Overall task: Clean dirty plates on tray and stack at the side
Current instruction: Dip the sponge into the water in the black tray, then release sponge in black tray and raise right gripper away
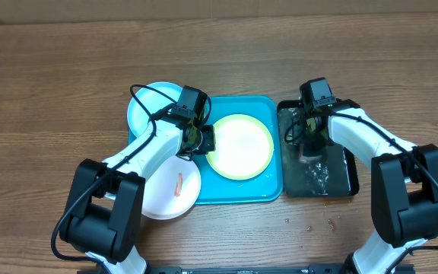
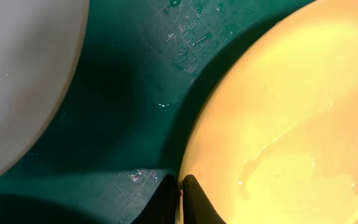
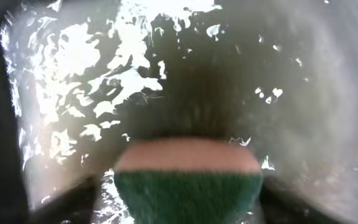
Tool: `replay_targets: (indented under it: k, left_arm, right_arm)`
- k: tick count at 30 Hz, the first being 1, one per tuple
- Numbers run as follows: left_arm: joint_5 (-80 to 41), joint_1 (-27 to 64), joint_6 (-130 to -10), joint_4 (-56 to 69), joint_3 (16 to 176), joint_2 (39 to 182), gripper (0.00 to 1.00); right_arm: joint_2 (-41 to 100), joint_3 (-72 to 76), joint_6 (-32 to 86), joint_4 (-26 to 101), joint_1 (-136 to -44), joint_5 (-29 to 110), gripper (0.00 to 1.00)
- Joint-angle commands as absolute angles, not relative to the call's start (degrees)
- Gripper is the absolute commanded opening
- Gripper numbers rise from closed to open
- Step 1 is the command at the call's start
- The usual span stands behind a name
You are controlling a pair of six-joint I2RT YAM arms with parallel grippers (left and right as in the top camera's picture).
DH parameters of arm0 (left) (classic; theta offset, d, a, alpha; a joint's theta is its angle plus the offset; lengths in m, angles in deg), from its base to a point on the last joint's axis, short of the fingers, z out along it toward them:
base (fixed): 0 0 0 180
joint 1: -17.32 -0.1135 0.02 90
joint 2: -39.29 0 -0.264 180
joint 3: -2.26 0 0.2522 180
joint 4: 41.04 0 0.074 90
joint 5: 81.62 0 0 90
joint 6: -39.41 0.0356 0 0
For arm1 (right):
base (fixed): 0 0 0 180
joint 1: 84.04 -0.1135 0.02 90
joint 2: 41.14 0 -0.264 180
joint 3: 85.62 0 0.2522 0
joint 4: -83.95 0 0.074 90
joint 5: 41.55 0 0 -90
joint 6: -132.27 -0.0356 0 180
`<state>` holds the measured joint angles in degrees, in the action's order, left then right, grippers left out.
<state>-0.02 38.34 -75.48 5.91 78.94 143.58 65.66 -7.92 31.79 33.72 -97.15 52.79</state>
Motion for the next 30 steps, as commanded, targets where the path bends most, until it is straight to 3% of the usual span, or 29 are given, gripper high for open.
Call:
replay_targets:
  k: [1, 2, 3, 5, 6, 7, 8, 9, 12, 19, 30]
  left_arm:
    - [-0.5, 38.9, -75.0, 5.9, 78.7, 144.3, 0.08]
    - [-0.5, 38.9, -75.0, 5.9, 78.7, 144.3, 0.08]
    - [-0.5, 38.9, -75.0, 5.9, 78.7, 144.3, 0.08]
    - [-0.5, 38.9, -75.0, 5.9, 78.7, 144.3, 0.08]
    - [-0.5, 38.9, -75.0, 5.9, 78.7, 144.3, 0.09]
    - [-0.5, 38.9, -75.0, 5.9, 78.7, 144.3, 0.12]
    - [-0.5, 38.9, -75.0, 5.9, 78.7, 144.3, 0.17]
    - [-0.4, 38.9, -75.0, 5.9, 78.7, 144.3, 0.19]
    - [0.0, 38.9, -75.0, 5.8, 78.7, 144.4, 0.24]
    - [1.5, 39.3, -75.9, 4.2, 77.7, 145.0, 0.24]
    - [2.0, 39.5, -76.6, 2.8, 77.1, 145.1, 0.24]
  right_arm:
    - [66.2, -8.5, 31.8, 35.7, -97.0, 52.9, 0.81]
    - [66.2, -8.5, 31.8, 36.5, -97.0, 52.9, 0.52]
    - [66.2, -8.5, 31.8, 36.8, -97.0, 52.9, 0.06]
    - [66.2, -8.5, 31.8, 37.1, -97.0, 52.9, 0.04]
    - [66.2, -8.5, 31.8, 37.1, -97.0, 52.9, 0.04]
    - [66.2, -8.4, 31.8, 37.1, -97.0, 52.9, 0.34]
    - [66.2, -8.1, 31.8, 36.8, -97.0, 52.9, 0.57]
    - [66.2, -7.2, 31.8, 35.9, -97.0, 52.9, 0.67]
    - [66.2, -2.4, 31.8, 30.4, -96.6, 52.9, 0.73]
    - [66.2, 10.7, 31.8, 16.7, -92.9, 52.9, 0.76]
    - [66.2, 18.7, 31.8, 8.9, -81.1, 52.9, 0.86]
